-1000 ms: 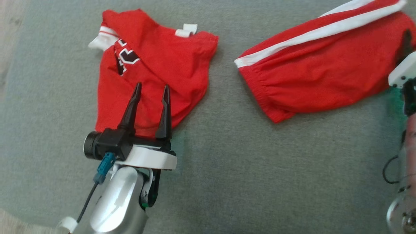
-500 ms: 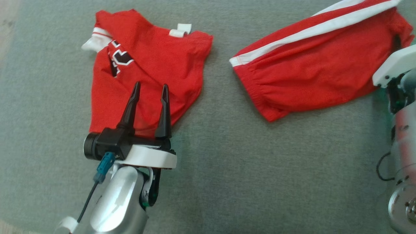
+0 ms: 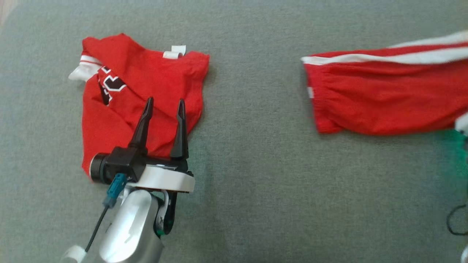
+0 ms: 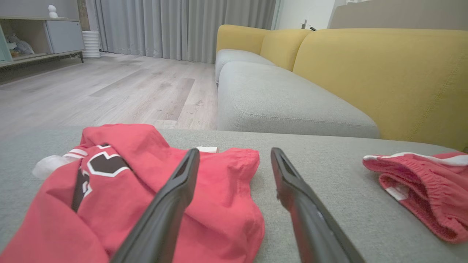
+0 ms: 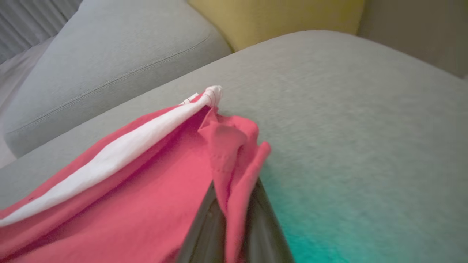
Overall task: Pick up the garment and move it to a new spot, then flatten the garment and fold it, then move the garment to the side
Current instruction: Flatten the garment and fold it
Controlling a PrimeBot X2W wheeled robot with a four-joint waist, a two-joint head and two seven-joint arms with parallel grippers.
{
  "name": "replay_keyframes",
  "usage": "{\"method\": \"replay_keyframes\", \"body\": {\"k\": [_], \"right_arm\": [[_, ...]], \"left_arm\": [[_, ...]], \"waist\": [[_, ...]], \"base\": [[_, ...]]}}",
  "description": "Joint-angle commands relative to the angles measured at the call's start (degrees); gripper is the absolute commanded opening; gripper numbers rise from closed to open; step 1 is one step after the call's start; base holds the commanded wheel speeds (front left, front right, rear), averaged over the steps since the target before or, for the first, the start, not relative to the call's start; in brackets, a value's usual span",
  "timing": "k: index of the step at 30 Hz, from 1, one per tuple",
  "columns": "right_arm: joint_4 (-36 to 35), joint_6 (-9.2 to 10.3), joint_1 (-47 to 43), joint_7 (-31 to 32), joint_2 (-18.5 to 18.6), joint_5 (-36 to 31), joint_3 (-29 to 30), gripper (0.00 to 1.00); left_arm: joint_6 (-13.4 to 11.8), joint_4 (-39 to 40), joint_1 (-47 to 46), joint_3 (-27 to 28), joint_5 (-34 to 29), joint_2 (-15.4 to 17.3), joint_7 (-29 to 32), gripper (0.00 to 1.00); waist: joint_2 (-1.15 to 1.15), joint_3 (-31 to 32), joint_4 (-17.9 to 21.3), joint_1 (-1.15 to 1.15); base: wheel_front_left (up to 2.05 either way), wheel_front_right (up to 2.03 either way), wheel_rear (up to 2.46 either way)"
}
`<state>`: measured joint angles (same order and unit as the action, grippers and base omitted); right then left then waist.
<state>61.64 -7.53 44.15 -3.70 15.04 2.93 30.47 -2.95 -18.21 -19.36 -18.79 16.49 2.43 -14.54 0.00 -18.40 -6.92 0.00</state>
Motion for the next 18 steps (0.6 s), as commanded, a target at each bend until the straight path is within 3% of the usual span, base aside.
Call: {"method": "replay_keyframes", "body": {"k": [1, 11, 18], "right_arm": [[-1.53, 0.04, -0.31, -0.99, 1.63, 0.62, 0.22, 0.00], [-1.79, 0.04, -0.87, -2.94, 1.52, 1.35, 3.35, 0.00], [-4.40, 0.04, -0.35, -5.67, -2.94, 6.12, -4.26, 0.00]], "left_arm": [[0.24, 1.44, 0.08, 2.02, -0.71, 0.45, -0.46, 1.00], [0.66, 0.96, 0.62, 2.09, -0.81, 0.45, -0.46, 1.00], [0.62, -0.23, 1.67, 2.43, -0.97, 0.45, -0.46, 1.00]], "waist": [[0.00, 0.64, 0.49, 0.00], [0.00, 1.80, 0.10, 0.00], [0.00, 5.28, -0.68, 0.00]], "base": [[0.00, 0.00, 0.00], [0.00, 0.00, 0.00], [0.00, 0.00, 0.00]]}}
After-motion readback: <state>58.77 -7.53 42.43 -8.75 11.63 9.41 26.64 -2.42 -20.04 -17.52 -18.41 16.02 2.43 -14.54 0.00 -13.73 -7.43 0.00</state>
